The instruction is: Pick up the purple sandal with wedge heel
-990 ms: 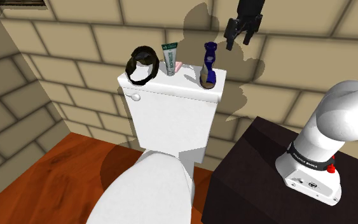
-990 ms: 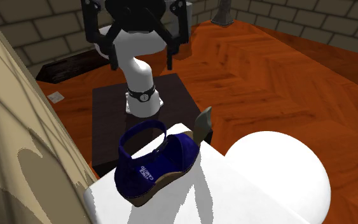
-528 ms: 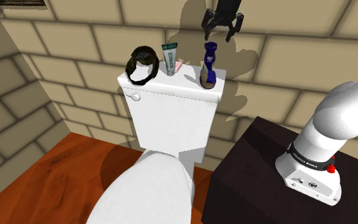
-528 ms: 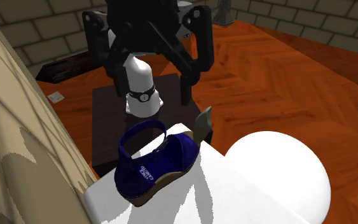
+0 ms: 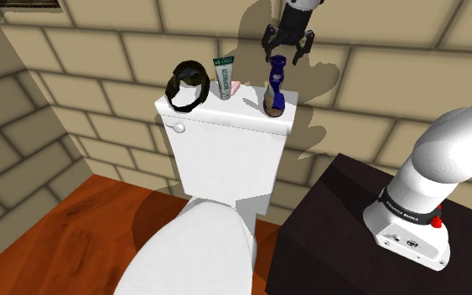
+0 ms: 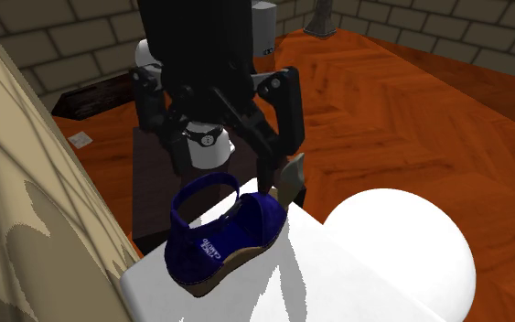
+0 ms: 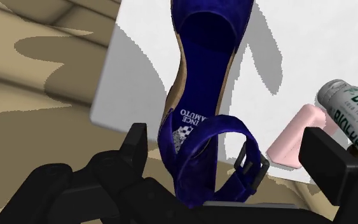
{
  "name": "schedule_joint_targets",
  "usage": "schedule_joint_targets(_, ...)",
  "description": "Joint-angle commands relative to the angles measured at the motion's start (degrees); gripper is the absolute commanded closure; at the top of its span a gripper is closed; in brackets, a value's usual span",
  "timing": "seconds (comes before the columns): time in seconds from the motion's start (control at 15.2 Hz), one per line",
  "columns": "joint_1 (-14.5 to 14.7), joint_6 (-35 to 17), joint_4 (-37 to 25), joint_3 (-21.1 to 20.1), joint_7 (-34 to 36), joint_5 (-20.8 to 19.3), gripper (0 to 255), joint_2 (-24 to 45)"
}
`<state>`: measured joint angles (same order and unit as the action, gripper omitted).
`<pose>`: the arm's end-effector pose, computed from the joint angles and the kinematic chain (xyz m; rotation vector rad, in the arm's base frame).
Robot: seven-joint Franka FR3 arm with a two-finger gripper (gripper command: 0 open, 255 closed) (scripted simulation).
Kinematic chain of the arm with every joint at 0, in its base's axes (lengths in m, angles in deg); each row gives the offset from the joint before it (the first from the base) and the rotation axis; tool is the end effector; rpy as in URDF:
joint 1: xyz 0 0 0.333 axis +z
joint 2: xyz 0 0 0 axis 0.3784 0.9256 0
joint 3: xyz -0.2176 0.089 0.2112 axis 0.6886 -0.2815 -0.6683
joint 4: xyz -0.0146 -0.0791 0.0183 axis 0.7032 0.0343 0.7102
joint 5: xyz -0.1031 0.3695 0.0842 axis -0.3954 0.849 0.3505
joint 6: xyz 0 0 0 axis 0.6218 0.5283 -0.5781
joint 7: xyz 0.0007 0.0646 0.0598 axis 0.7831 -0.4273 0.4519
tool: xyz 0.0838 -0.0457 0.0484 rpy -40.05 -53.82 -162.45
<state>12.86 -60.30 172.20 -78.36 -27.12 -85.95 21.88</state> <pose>0.4401 -0.0217 0.5573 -2.8451 1.1199 -0.3947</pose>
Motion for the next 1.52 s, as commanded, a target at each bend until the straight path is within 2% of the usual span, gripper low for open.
schedule_joint_targets(0.0, 0.0, -0.9, 0.9, -0.1, 0.1, 0.0, 0, 0.0)
schedule_joint_targets(0.07, 0.0, -0.9, 0.9, -0.1, 0.1, 0.0, 0, 0.0)
schedule_joint_targets(0.13, 0.0, -1.0, 0.8, -0.1, 0.1, 0.0, 255, 0.1)
schedule_joint_targets(0.73, 0.0, -0.9, 0.9, -0.1, 0.1, 0.0, 255, 0.0)
schedule_joint_targets(1.45, -0.1, 7.5, -7.8, 0.2, 0.0, -0.1, 255, 0.2)
